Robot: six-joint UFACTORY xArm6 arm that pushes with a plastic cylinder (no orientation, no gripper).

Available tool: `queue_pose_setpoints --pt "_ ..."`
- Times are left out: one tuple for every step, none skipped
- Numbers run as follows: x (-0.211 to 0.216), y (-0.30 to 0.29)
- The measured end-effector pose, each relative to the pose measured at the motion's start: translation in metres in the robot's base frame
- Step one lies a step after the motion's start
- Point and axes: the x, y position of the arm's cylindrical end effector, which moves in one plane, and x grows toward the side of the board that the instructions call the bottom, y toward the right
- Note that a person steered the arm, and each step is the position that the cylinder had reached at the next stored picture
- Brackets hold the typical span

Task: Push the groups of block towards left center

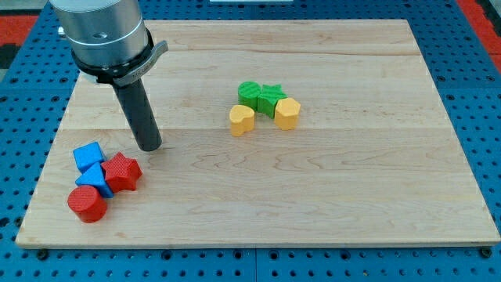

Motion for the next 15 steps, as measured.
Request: queue_pose_setpoints --pt "0.0 0.002" --pt "0.0 0.016" --pt "0.0 0.025" --pt "0.0 0.026" --pt "0.002 0.038" --pt "0.015 0.089" --pt "0.037 0.095" --pt "0.105 0.105" --pt "0.144 0.07" --pt "0.141 -0.003" --pt "0.141 -0.063" --pt "0.118 -0.07" --pt "0.095 -0.061" --pt "0.077 -0.057" --pt "0.061 -0.055"
